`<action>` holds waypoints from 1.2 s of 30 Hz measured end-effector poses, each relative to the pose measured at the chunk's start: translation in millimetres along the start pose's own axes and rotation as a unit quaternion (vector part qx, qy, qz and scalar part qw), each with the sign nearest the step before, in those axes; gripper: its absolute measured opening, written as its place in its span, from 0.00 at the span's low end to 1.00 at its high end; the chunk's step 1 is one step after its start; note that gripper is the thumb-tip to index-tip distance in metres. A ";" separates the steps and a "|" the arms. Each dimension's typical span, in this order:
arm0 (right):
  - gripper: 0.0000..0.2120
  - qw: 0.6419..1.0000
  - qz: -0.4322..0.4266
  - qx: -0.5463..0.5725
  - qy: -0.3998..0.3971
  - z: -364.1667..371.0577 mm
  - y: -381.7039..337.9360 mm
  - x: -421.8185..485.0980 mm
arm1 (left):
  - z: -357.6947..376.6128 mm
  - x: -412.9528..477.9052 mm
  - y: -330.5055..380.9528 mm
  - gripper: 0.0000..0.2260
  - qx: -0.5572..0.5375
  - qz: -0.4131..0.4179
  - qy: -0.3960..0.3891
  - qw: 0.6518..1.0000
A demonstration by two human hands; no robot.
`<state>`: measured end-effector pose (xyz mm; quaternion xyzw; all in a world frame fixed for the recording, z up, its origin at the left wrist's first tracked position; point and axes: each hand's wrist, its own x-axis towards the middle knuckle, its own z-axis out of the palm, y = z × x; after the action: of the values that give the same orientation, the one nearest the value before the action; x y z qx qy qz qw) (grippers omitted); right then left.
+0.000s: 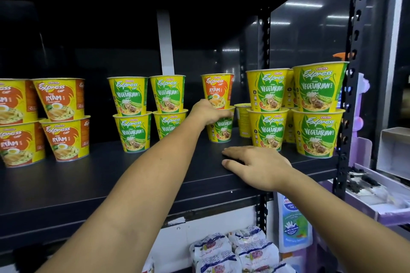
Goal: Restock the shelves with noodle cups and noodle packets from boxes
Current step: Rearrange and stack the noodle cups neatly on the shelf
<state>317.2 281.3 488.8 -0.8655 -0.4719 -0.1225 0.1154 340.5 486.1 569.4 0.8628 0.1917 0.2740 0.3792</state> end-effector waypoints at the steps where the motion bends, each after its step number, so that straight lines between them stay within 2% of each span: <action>1: 0.28 1.000 0.001 0.002 0.001 0.2 -0.1 -0.1 | -1.6 -2.0 -0.8 0.29 -0.004 0.003 -0.003 1.000; 10: 0.26 0.999 0.019 0.032 0.030 1.2 0.4 -2.7 | -35.3 -58.6 -7.1 0.23 -0.018 0.037 -0.030 0.999; 14: 0.25 0.998 0.027 0.041 0.028 0.2 -0.7 -3.5 | -56.9 -90.3 -13.0 0.26 -0.019 0.052 -0.038 0.998; 18: 0.23 0.998 0.029 0.049 0.027 -2.8 -5.5 -3.2 | -87.0 -126.7 -18.9 0.17 -0.029 0.060 -0.047 0.997; 26: 0.25 0.993 0.014 0.105 -0.054 -14.6 -35.3 13.0 | -143.0 -181.6 -47.0 0.15 -0.081 0.054 -0.040 0.994; 28: 0.26 0.990 0.002 0.118 -0.071 -13.1 -51.1 20.6 | -152.8 -188.7 -54.5 0.19 -0.088 0.049 -0.024 0.995; 32: 0.29 0.977 -0.024 0.189 -0.094 -11.8 -83.6 38.2 | -164.5 -194.1 -69.3 0.34 -0.084 0.061 0.003 0.995; 36: 0.17 0.915 -0.062 0.388 -0.094 -9.7 -109.8 49.5 | -169.8 -195.6 -91.9 0.41 -0.052 0.054 -0.046 0.996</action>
<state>249.4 375.3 523.0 -0.7295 -0.5436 0.1447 0.3892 72.3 532.7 531.0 0.8628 0.1127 0.2637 0.4163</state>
